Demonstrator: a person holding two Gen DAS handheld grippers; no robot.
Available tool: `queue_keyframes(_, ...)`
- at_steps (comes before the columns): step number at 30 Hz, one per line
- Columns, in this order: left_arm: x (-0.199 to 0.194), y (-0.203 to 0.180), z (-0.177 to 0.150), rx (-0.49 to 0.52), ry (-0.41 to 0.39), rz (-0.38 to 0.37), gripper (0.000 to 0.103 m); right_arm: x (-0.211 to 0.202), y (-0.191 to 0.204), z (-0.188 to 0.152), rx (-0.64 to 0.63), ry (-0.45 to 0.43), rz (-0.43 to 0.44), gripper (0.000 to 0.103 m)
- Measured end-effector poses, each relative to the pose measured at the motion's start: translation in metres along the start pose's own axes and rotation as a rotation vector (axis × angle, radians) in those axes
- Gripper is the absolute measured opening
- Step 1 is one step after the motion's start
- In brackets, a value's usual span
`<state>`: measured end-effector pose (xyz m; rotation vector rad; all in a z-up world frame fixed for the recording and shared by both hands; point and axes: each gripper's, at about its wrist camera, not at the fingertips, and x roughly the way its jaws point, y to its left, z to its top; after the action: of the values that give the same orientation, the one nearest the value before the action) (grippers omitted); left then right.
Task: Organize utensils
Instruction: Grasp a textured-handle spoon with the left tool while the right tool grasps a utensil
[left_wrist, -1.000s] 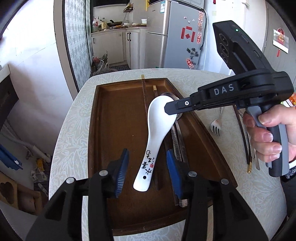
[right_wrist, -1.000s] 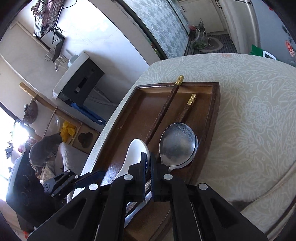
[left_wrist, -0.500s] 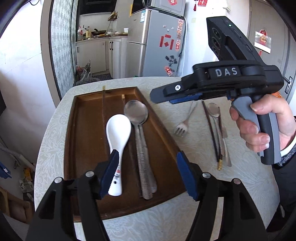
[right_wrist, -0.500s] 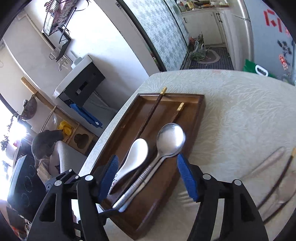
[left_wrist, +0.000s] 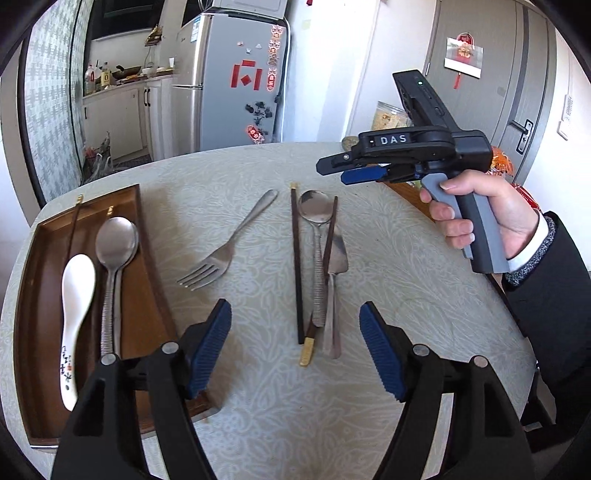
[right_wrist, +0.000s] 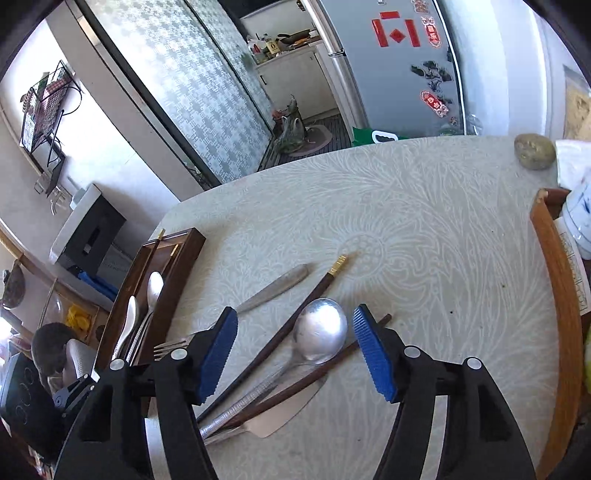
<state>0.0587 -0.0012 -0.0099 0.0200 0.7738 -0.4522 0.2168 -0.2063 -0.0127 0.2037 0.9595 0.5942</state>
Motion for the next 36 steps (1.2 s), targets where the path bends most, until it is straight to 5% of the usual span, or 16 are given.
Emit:
queue_keyframes(13, 0.04, -0.028, 0.012, 0.033, 0.035, -0.068, 0.075, 0.036, -0.006, -0.011, -0.026, 0.054, -0.009, 0.044)
queue_keyframes(18, 0.05, -0.028, 0.013, 0.031, 0.051, -0.066, 0.075, 0.036, -0.01, -0.011, -0.019, 0.057, -0.013, 0.006)
queue_keyframes(26, 0.055, -0.02, 0.01, 0.023, 0.06, -0.04, 0.074, -0.008, 0.007, -0.01, -0.016, 0.024, 0.114, 0.002)
queue_keyframes(31, 0.057, -0.017, 0.009, 0.005, 0.074, -0.046, 0.054, -0.027, 0.021, -0.013, -0.019, 0.017, 0.147, 0.002)
queue_keyframes(33, 0.058, -0.015, 0.009, 0.001, 0.088, -0.048, 0.016, -0.032, 0.026, -0.014, -0.019, 0.017, 0.156, 0.002)
queue_keyframes(36, 0.051, -0.013, 0.007, 0.005, 0.085, -0.036, 0.011, -0.037, 0.036, -0.015, -0.031, 0.013, 0.153, 0.002)
